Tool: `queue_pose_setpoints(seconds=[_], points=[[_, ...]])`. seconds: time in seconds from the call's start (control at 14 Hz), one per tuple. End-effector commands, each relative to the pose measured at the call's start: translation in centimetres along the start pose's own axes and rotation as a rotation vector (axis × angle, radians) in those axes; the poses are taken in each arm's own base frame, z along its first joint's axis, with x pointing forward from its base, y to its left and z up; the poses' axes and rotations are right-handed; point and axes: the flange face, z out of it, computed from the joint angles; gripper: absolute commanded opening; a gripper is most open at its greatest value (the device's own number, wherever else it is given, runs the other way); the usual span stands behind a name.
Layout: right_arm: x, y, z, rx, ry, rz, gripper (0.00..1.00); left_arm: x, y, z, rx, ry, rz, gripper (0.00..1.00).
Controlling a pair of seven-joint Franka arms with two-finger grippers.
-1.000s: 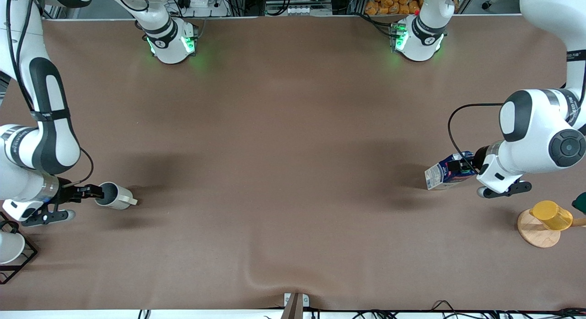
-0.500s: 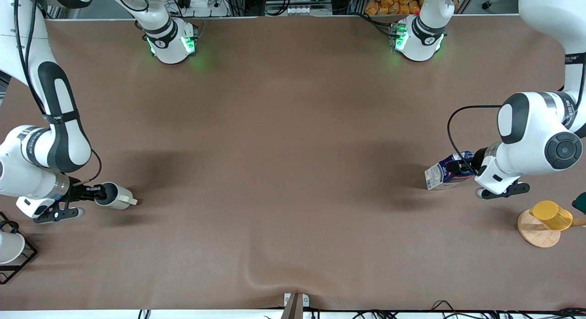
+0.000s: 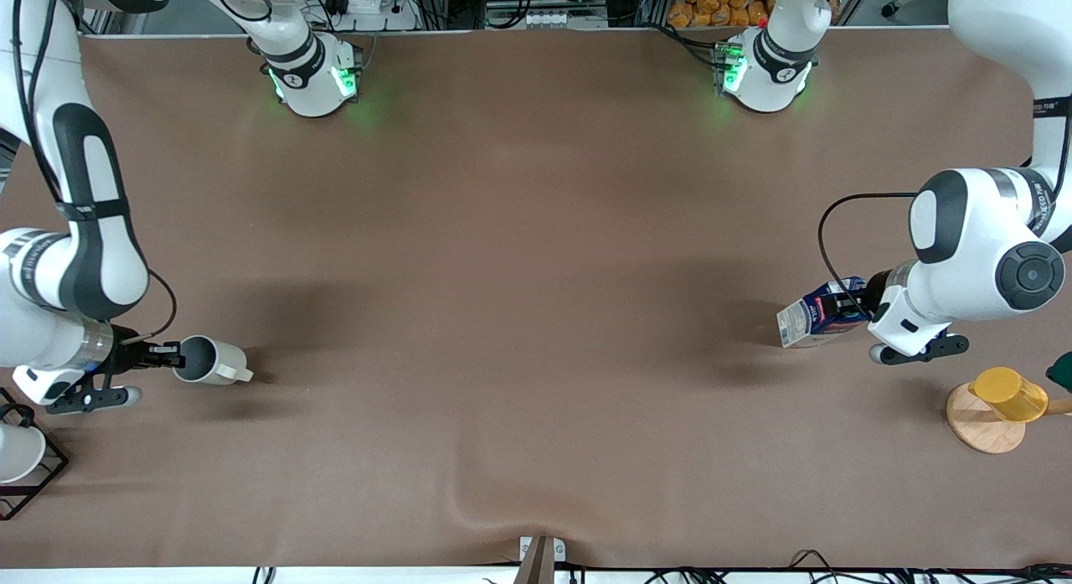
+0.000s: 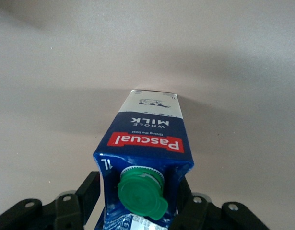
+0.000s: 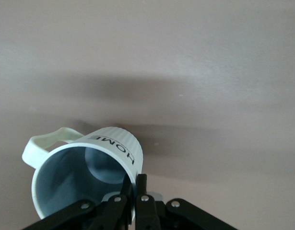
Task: Place milk next to cup
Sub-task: 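Carry the white mug toward the table center with the right gripper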
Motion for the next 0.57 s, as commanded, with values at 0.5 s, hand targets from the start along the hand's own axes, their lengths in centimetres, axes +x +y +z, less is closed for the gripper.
queue_pose_setpoints(seconds=[0.5], points=[[2.3, -31.0, -4.8, 0.026, 0.022, 0.364, 0.0, 0.4, 0.4, -1.0, 0.024, 0.028, 0.04, 0.34]])
